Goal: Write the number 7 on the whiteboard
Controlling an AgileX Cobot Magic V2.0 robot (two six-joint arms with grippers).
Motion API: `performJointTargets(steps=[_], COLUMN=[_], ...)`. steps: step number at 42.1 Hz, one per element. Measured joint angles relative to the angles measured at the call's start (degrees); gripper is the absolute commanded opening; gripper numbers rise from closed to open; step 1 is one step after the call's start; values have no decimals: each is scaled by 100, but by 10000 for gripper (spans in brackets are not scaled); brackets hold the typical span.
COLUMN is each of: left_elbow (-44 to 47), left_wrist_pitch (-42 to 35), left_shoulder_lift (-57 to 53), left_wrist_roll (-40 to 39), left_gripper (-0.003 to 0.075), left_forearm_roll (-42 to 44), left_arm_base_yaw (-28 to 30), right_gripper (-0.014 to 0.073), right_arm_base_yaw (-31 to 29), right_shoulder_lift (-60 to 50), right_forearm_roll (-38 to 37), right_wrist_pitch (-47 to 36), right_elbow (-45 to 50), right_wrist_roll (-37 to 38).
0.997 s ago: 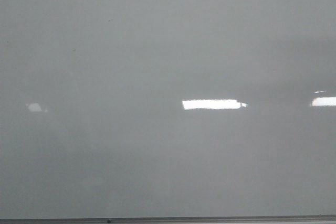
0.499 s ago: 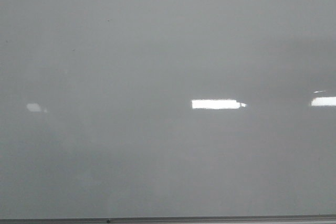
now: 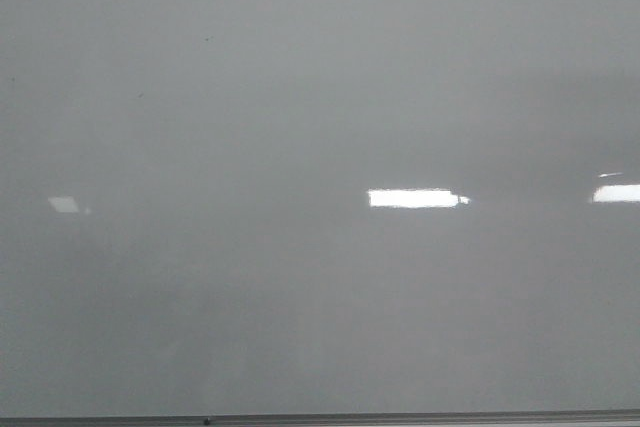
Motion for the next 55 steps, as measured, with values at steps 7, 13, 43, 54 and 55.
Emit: performJointTargets(steps=[7, 13, 43, 54, 55], left_elbow=[-83, -97, -110, -110, -110], left_wrist_pitch=[-606, -1013, -2019, -2084, -2084], left_shoulder_lift=[731, 940, 1485, 1485, 1485], left_wrist_roll=[-10, -10, -10, -10, -10], left_gripper=[580, 492, 272, 8, -2], left_forearm_roll=[267, 319, 343, 343, 343], left_arm_base_yaw=[12, 12, -182, -285, -285], right_gripper=[580, 580, 580, 580, 580], right_arm_base_yaw=[0, 0, 0, 0, 0], right_shoulder_lift=[0, 0, 0, 0, 0], right_forearm_roll=[0, -9, -9, -9, -9], right_wrist_pitch=[26, 49, 71, 71, 71], right_elbow=[0, 0, 0, 0, 0], right_wrist_roll=[0, 0, 0, 0, 0])
